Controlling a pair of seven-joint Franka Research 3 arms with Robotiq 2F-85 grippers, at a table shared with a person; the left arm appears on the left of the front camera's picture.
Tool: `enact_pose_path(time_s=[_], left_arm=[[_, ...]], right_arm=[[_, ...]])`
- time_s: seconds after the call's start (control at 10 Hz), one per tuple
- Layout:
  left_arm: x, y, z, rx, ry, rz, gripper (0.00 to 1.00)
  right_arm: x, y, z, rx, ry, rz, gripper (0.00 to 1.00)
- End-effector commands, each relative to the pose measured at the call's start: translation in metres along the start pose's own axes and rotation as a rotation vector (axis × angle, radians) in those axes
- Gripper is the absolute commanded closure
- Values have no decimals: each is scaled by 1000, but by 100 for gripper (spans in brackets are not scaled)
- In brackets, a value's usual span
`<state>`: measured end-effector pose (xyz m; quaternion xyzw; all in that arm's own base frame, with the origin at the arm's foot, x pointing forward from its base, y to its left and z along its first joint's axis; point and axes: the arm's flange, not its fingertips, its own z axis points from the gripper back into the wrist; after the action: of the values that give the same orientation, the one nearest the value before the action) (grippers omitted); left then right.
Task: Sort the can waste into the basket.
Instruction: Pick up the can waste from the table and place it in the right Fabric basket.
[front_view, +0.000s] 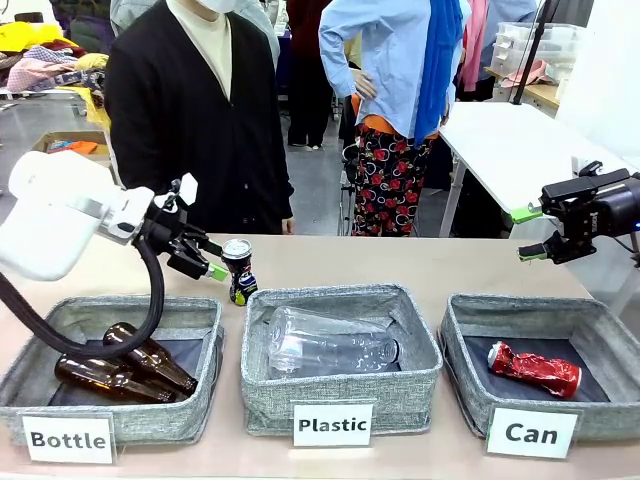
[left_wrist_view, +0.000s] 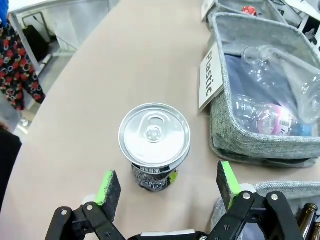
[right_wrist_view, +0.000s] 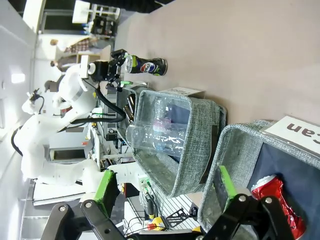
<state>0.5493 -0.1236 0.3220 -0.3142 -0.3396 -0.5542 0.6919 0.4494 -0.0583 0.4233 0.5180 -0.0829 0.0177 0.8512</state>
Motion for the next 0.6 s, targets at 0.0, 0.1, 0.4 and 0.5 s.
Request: enact_pose_path(time_s=[0.0,0.1,0.4,0.5], left_arm=[[4,6,-8,-18,-41,27,0],[3,8,-14,-26,-42,31,0],[2,12,-32,-74,-41,40,0],[3,13,-37,-64,-42,37,0]], right_arm=[[-1,1,3,6,3,19,0],[-1,1,3,6,3,19,0],[-1,1,3,6,3,19,0],[-1,1,3,6,3,19,0]])
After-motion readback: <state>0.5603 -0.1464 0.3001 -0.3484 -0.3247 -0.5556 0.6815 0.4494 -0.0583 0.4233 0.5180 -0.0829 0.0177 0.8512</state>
